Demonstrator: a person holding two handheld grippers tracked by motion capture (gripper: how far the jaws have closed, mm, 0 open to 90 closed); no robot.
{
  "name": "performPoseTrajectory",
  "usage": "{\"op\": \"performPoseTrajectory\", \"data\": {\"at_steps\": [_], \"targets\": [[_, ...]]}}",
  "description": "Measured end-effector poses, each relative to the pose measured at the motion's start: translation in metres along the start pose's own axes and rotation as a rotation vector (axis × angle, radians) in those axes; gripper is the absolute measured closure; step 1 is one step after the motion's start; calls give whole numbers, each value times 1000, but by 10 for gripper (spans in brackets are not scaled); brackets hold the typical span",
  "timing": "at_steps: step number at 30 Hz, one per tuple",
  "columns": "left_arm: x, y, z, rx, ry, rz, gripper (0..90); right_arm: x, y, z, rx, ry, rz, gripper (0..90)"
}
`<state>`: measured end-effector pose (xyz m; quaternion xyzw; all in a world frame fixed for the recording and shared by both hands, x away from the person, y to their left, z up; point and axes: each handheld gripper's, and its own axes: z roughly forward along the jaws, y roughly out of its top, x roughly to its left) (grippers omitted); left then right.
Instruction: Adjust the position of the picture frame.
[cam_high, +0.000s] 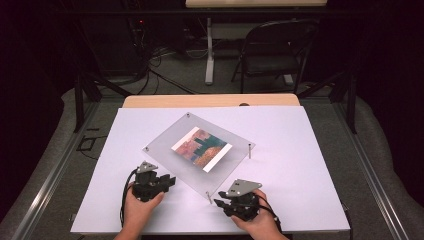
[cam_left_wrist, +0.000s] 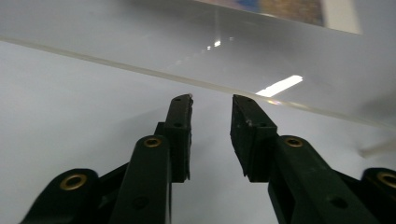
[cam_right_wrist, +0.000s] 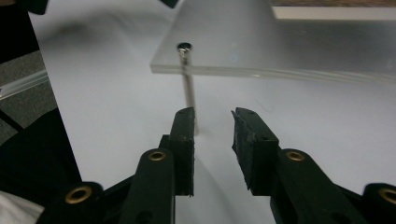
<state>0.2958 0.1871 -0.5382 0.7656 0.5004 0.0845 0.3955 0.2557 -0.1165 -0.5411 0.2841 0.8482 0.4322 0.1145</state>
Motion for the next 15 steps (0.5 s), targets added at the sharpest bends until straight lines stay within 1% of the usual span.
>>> {"op": "performPoseTrajectory", "data": {"at_steps": [1, 2, 3, 4, 6, 8, 9, 11, 12, 13, 15], "targets": [[0, 0, 0, 0, 0, 0, 654, 0, 0, 0, 0, 0, 0, 689], [-11, -5, -3, -5, -17, 18, 635, -7, -4, -11, -13, -19, 20, 678], [-17, -8, -3, 0, -29, 31, 630, -10, -5, -14, -17, -33, 23, 673], [-22, -10, -3, 2, -41, 48, 621, -14, -6, -19, -21, -51, 28, 670], [-34, -14, 0, 2, -44, 96, 600, -26, -7, -25, -37, -93, 45, 663], [-45, -17, 2, 21, -71, 131, 595, -42, -7, -30, -56, -138, 68, 658], [-48, -18, 4, 23, -83, 139, 591, -53, -7, -31, -63, -173, 77, 654], [-57, -20, 7, 31, -105, 167, 583, -69, -7, -31, -66, -211, 88, 654], [-60, -20, 8, 34, -110, 170, 575, -81, -8, -29, -57, -236, 101, 656], [-64, -21, 10, 29, -109, 175, 573, -87, -9, -28, -52, -248, 111, 657], [-69, -21, 13, 31, -131, 182, 568, -103, -10, -24, -44, -266, 142, 659]]}}
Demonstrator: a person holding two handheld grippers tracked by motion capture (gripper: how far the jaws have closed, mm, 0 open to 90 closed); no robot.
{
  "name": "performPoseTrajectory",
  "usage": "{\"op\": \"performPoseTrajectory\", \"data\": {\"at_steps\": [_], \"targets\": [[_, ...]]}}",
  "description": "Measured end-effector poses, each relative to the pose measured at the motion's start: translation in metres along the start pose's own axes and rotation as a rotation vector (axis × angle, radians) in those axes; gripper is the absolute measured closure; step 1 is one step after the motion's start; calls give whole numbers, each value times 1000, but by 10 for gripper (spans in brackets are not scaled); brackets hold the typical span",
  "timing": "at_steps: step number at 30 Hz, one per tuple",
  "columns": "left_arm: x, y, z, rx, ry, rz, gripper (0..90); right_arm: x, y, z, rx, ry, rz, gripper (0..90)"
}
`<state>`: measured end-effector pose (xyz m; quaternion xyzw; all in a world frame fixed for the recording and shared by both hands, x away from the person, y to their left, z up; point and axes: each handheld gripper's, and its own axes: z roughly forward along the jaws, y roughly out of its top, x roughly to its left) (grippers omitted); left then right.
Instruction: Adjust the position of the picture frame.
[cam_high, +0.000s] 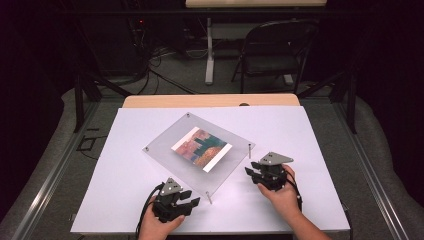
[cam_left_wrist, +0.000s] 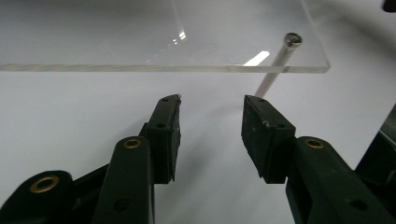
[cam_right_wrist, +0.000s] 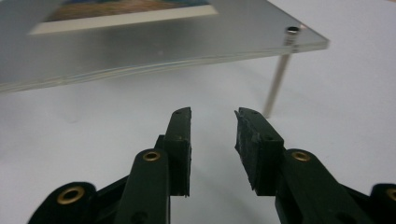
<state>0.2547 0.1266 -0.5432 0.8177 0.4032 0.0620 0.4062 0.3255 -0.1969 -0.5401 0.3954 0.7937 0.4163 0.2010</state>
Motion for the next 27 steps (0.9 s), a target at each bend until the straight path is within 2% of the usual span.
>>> {"op": "performPoseTrajectory", "data": {"at_steps": [3, 6, 7, 8, 10, 13, 15, 17, 20, 21, 23, 26, 27], "targets": [[-4, 1, 5, 7, -23, 6, 566, -15, 3, 11, 10, -41, 4, 664], [-9, 1, 10, 6, -35, 10, 566, -22, 5, 17, 8, -56, 5, 670], [-12, 2, 13, 12, -32, 15, 582, -29, 9, 24, 12, -73, -5, 679], [-14, 2, 15, 13, -46, 20, 592, -31, 10, 27, 15, -72, -2, 686], [-16, 3, 17, 20, -61, 28, 606, -33, 10, 30, 16, -75, 1, 691], [-22, 6, 25, 21, -77, 38, 627, -36, 11, 44, 31, -78, -9, 714], [-24, 7, 29, 14, -67, 43, 645, -36, 12, 50, 29, -76, -7, 732], [-24, 8, 32, 16, -63, 42, 662, -37, 13, 52, 31, -70, -6, 755], [-24, 9, 37, 5, -35, 40, 708, -36, 15, 56, 23, -65, -20, 776], [-23, 9, 37, 11, -48, 38, 736, -36, 15, 56, 23, -70, -18, 798], [-22, 9, 38, 10, -46, 37, 789, -38, 16, 57, 23, -79, -20, 844], [-20, 10, 39, 10, -71, 22, 833, -42, 15, 56, 18, -48, 10, 854], [-21, 10, 39, 10, -57, 27, 835, -43, 15, 56, 18, -45, 11, 856]]}}
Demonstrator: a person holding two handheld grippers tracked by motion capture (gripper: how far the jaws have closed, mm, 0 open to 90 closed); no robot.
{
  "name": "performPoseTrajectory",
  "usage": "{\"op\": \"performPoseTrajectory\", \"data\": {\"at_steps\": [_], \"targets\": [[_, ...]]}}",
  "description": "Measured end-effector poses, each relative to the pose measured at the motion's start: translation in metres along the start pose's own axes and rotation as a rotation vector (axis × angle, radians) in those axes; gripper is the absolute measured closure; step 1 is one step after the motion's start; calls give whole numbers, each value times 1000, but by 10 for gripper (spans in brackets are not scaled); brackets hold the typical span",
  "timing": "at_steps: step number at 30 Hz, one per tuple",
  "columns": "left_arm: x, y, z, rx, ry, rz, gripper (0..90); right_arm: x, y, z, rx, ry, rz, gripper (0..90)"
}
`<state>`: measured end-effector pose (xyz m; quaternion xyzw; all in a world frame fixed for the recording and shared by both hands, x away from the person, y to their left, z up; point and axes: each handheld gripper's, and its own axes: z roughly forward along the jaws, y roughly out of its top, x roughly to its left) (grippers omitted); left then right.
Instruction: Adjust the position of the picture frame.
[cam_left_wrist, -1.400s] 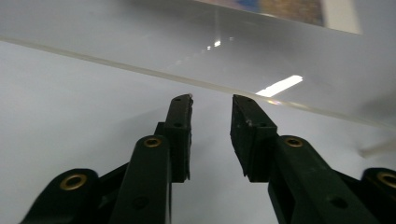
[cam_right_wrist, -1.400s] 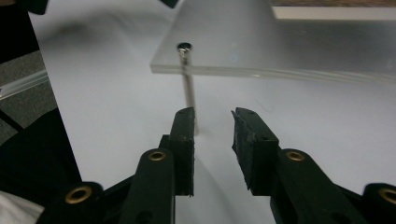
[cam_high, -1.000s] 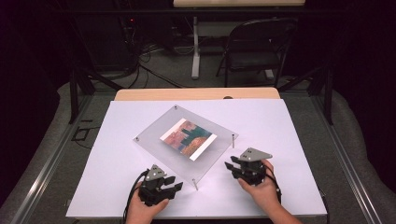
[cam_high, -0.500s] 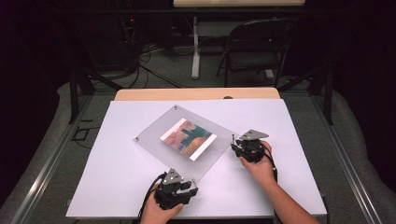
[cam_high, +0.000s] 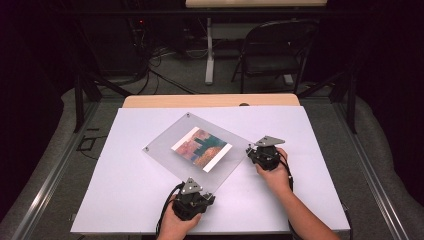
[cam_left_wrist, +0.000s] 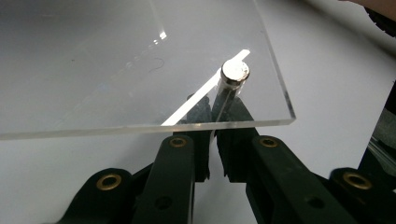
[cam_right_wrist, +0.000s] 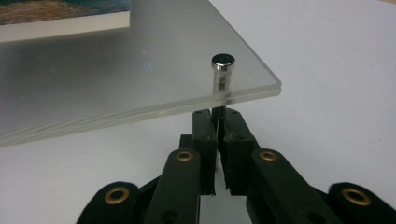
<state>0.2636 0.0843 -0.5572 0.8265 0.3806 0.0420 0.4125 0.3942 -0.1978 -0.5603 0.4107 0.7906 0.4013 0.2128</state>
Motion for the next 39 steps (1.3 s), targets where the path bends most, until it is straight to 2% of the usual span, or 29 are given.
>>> {"op": "performPoseTrajectory", "data": {"at_steps": [1, 2, 4, 5, 10, 11, 13, 17, 18, 22, 23, 25, 26, 29, 30, 32, 33, 37, 39], "targets": [[0, 0, 0, 0, -11, 2, 838, 0, 0, 0, 2, 1, 2, 856], [0, 0, -1, 10, -7, 17, 841, 0, 1, -1, 6, 3, 3, 857], [-1, 1, -2, 15, 1, 23, 844, 0, 1, -1, 9, 6, 3, 858], [0, 1, -5, 15, -11, 27, 846, 1, 2, -4, 12, 12, -3, 858], [4, 3, -14, -8, -7, 19, 850, 3, 4, -20, 6, 16, -6, 859], [6, 4, -18, -4, -17, 15, 851, 3, 4, -23, 5, 20, -1, 859], [15, 6, -26, -16, -10, -16, 851, 5, 2, -31, 7, 26, 5, 859], [24, 8, -33, -21, -5, -33, 851, 10, 0, -43, 4, 35, 19, 859], [30, 10, -38, -30, 7, -44, 851, 14, -2, -52, -7, 43, 29, 859], [40, 13, -44, -31, 22, -63, 851, 20, -5, -62, -16, 53, 42, 858], [47, 13, -47, -33, 38, -68, 851, 26, -9, -69, -20, 65, 54, 858], [49, 14, -48, -30, 42, -70, 851, 32, -11, -73, -21, 74, 61, 858], [56, 15, -50, -30, 50, -73, 851, 35, -12, -75, -18, 77, 60, 858], [63, 16, -51, -33, 66, -75, 851, 40, -13, -77, -25, 83, 64, 857], [71, 18, -51, -39, 71, -84, 851, 46, -15, -79, -24, 90, 73, 856], [75, 18, -51, -46, 84, -88, 850, 48, -15, -79, -24, 93, 77, 856], [81, 18, -48, -56, 89, -97, 850, 54, -15, -78, -16, 90, 78, 855], [84, 20, -45, -48, 94, -89, 850, 56, -17, -73, -5, 65, 81, 852], [85, 22, -38, -44, 98, -91, 849, 54, -18, -69, -4, 49, 81, 853]]}}
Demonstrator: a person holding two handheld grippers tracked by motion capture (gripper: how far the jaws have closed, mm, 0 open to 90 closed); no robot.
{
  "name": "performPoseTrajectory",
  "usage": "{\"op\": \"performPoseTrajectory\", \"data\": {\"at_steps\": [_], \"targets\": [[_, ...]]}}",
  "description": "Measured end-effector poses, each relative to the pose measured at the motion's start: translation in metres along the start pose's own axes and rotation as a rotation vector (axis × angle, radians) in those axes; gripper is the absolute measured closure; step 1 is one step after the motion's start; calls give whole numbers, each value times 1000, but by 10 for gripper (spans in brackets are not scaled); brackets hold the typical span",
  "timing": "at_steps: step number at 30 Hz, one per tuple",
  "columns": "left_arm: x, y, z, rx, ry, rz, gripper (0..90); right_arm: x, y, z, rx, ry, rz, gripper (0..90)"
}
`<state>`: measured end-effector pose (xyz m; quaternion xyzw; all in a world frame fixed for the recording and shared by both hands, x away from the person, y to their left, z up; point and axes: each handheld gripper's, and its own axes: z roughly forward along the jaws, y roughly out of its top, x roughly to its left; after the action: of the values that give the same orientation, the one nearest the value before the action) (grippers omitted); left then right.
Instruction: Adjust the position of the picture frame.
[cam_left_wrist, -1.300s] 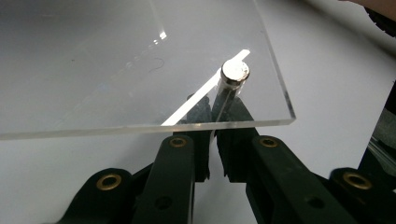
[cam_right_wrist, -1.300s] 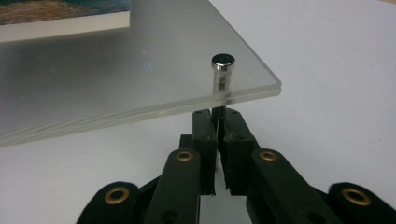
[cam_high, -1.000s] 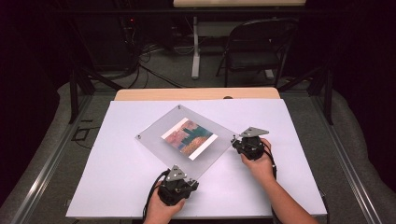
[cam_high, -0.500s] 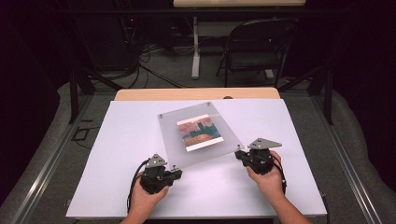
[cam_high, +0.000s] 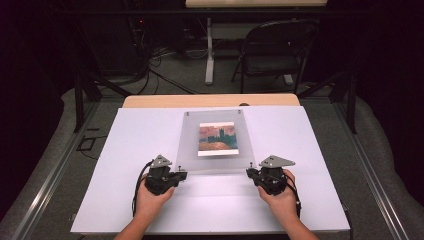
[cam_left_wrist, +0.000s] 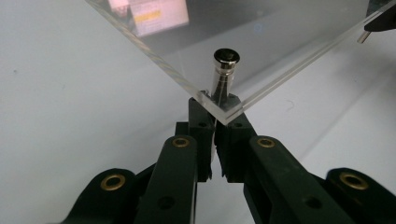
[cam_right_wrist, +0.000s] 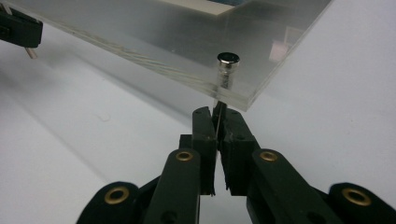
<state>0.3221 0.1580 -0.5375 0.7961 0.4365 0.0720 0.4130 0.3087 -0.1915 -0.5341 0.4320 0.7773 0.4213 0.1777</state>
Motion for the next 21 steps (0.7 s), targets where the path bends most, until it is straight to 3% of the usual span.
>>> {"op": "performPoseTrajectory", "data": {"at_steps": [4, 12, 14, 21], "targets": [[1, 3, 7, 4, 10, -4, 848, -7, 0, 5, 8, -5, 28, 855], [13, 2, 12, 1, 42, -28, 844, -6, 0, 16, 32, 1, 12, 854], [17, 1, 13, -3, 42, -50, 841, -4, 1, 20, 34, 9, -1, 854], [14, 0, 21, 15, 45, -36, 842, -10, -1, 26, 55, -7, 11, 855]]}}
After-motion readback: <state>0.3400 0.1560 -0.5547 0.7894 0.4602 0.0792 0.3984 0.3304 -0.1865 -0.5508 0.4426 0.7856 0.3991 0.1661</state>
